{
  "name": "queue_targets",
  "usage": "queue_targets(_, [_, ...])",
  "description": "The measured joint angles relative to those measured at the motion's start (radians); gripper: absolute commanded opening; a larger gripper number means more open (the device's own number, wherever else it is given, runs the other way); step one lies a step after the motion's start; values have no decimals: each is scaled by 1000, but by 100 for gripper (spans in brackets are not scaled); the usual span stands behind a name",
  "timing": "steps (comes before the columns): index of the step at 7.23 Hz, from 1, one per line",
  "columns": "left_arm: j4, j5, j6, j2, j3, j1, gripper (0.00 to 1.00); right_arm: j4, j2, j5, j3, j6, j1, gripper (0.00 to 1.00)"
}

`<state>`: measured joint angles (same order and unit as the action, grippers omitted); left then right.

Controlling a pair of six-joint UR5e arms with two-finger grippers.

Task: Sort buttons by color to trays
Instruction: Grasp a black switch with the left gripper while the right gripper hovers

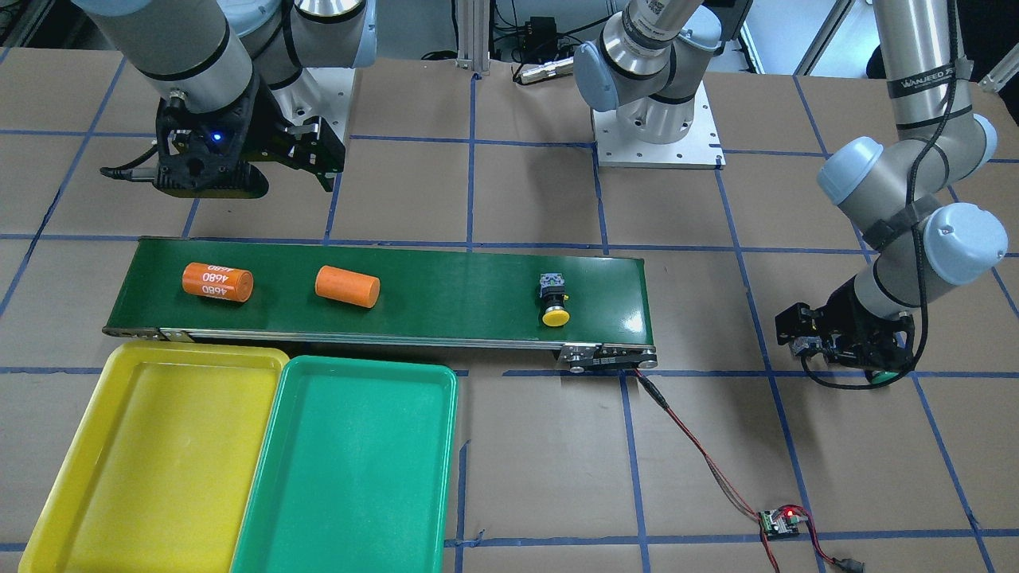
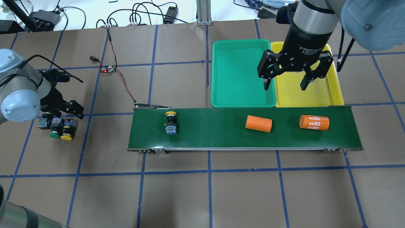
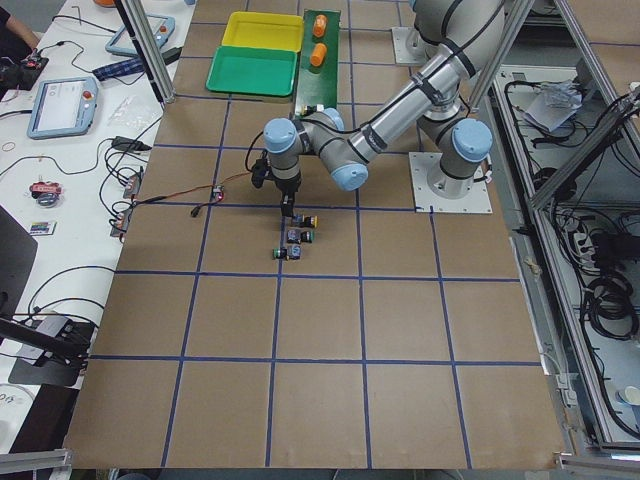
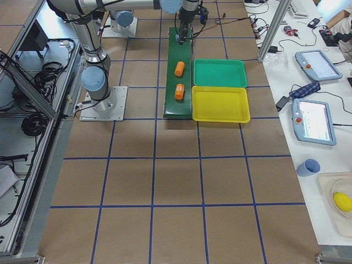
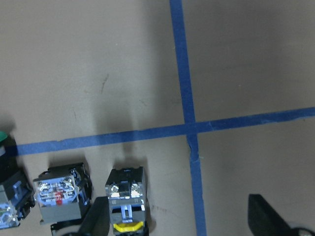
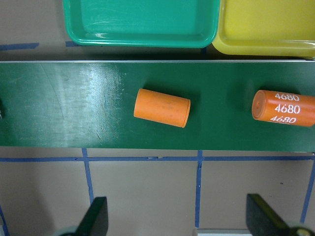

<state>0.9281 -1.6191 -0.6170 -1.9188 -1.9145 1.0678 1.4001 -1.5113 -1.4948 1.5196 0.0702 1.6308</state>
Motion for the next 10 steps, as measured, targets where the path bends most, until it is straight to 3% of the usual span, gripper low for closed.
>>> queue_targets(3, [-39,-16,-10,-34,-4,-4,99,49,45,-19,24,2,7,100])
queue_targets(4, [-40,-13,-10,-37,-4,-4,82,62,50,-21,36,-6,4,100])
queue_targets(10, [-36,-15,-10,-42,-5,-2,65,79,57,-14,61,-19,-7,100])
